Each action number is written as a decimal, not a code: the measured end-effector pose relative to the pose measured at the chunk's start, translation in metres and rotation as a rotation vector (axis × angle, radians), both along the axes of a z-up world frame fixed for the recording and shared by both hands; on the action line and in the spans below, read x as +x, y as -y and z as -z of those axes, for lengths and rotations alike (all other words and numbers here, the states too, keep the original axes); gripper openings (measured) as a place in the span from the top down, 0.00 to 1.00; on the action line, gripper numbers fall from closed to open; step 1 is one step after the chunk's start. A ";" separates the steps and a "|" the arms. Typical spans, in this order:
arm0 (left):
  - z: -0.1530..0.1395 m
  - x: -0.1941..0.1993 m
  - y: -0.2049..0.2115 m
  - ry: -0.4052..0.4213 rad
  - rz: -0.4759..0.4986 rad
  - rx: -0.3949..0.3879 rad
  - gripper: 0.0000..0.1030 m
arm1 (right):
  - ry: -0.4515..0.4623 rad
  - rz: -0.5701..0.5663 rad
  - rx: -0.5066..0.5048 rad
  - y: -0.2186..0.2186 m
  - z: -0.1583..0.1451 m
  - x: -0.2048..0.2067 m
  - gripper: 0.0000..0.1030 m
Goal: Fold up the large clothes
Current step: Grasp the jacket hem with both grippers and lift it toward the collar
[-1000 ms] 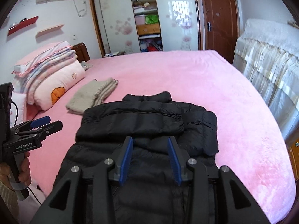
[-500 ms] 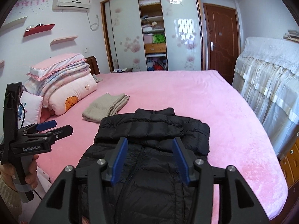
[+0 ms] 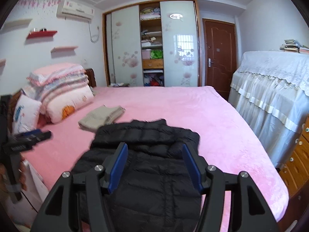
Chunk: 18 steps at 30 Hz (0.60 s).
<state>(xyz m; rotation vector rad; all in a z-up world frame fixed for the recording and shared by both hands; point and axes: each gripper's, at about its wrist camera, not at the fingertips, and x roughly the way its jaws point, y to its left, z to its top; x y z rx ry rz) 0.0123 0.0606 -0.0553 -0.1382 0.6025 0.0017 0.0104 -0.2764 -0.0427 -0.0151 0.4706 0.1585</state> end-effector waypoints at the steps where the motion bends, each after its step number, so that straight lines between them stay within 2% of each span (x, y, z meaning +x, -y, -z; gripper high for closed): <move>1: 0.010 -0.001 -0.007 -0.032 -0.009 0.005 0.06 | -0.009 0.000 -0.009 0.001 0.006 -0.002 0.43; 4: 0.039 -0.003 -0.023 -0.116 -0.002 -0.001 0.06 | -0.057 0.002 -0.030 0.009 0.029 -0.006 0.43; 6: 0.069 -0.004 -0.034 -0.201 0.028 -0.020 0.06 | -0.104 0.002 -0.025 0.017 0.048 -0.008 0.43; 11: 0.141 -0.008 -0.055 -0.376 0.016 -0.071 0.06 | -0.260 0.006 0.071 0.043 0.096 -0.003 0.43; 14: 0.165 -0.011 -0.062 -0.421 0.003 -0.127 0.06 | -0.312 0.023 0.091 0.052 0.115 -0.003 0.43; 18: 0.184 -0.011 -0.069 -0.455 -0.006 -0.179 0.06 | -0.364 -0.001 0.066 0.053 0.132 -0.006 0.43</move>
